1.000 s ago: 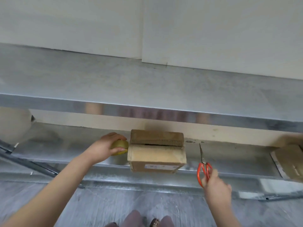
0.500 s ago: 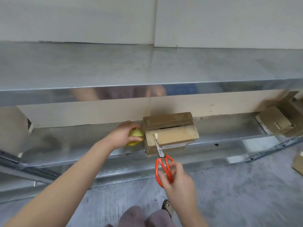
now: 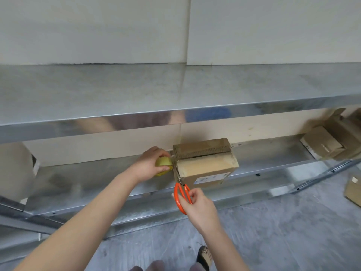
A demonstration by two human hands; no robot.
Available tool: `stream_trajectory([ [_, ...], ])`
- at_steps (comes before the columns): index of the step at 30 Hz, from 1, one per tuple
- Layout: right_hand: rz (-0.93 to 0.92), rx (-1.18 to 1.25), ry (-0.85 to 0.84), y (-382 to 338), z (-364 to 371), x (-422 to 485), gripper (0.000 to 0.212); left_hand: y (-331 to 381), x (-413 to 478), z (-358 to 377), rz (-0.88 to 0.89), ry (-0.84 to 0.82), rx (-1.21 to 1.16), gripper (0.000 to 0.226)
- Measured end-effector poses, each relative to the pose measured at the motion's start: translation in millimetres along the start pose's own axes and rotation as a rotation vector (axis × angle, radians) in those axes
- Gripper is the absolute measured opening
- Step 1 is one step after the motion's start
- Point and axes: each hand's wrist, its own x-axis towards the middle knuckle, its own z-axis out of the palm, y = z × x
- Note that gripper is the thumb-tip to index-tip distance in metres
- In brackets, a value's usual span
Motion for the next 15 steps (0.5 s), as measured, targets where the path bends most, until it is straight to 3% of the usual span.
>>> stream_trajectory([
  [15, 0.010, 0.053, 0.058, -1, 15, 16, 0.032, -10, 3, 3, 0.042, -0.003, -0.025, 0.039],
])
